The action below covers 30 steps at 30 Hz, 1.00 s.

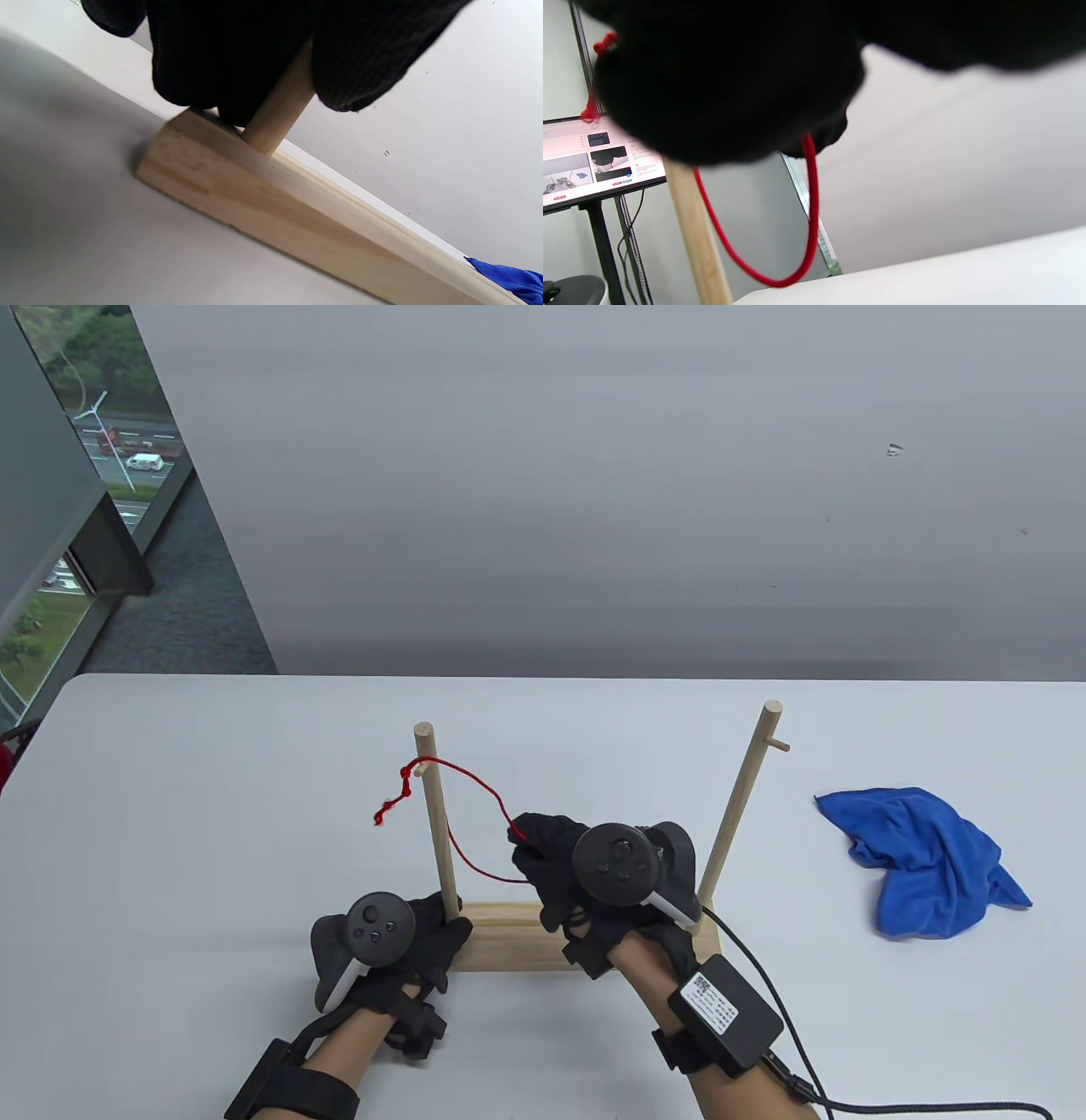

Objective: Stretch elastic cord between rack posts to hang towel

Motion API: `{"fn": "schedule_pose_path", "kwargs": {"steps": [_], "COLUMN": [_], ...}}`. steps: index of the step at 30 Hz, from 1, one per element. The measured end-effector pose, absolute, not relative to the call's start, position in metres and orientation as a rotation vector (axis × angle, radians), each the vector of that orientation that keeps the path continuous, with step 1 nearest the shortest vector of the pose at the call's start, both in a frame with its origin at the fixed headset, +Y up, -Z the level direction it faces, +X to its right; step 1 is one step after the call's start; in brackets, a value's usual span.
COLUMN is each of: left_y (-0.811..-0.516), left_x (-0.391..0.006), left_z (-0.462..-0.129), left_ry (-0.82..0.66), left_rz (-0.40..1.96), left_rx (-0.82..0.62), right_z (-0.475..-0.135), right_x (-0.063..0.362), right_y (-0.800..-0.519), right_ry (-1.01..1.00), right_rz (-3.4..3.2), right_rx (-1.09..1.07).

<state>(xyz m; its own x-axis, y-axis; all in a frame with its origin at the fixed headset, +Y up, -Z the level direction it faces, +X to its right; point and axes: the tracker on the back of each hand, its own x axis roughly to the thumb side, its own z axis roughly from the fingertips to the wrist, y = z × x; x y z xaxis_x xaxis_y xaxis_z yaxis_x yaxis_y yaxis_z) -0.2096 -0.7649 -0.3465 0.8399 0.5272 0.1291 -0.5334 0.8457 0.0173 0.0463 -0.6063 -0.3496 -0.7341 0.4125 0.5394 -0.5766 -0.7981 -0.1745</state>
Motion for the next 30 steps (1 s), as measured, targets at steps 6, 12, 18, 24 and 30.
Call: {"fn": "schedule_pose_path", "kwargs": {"steps": [6,12,18,24,30], "left_y": [-0.765,-0.765,-0.765,-0.765,-0.765], "left_x": [-0.209,-0.209,-0.209,-0.208,-0.208], "left_z": [-0.347,-0.347,-0.347,-0.347,-0.347], "left_ry": [-0.120,-0.118,-0.116,-0.111,-0.105], "left_rz": [0.558,0.558,0.556,0.548,0.541], "left_rx": [0.050,0.046,0.042,0.041,0.038], "right_z": [-0.327,-0.306,-0.290,-0.282,-0.276], "right_x": [0.076,0.105,0.127,0.140,0.149], "right_y": [-0.575,-0.544,-0.518,-0.497,-0.479], "right_ry": [-0.641,-0.812,-0.957,-1.073,-1.155], "right_rz": [2.561,2.631,2.665,2.699,2.717], "right_rx": [0.653,0.615,0.576,0.551,0.544]}}
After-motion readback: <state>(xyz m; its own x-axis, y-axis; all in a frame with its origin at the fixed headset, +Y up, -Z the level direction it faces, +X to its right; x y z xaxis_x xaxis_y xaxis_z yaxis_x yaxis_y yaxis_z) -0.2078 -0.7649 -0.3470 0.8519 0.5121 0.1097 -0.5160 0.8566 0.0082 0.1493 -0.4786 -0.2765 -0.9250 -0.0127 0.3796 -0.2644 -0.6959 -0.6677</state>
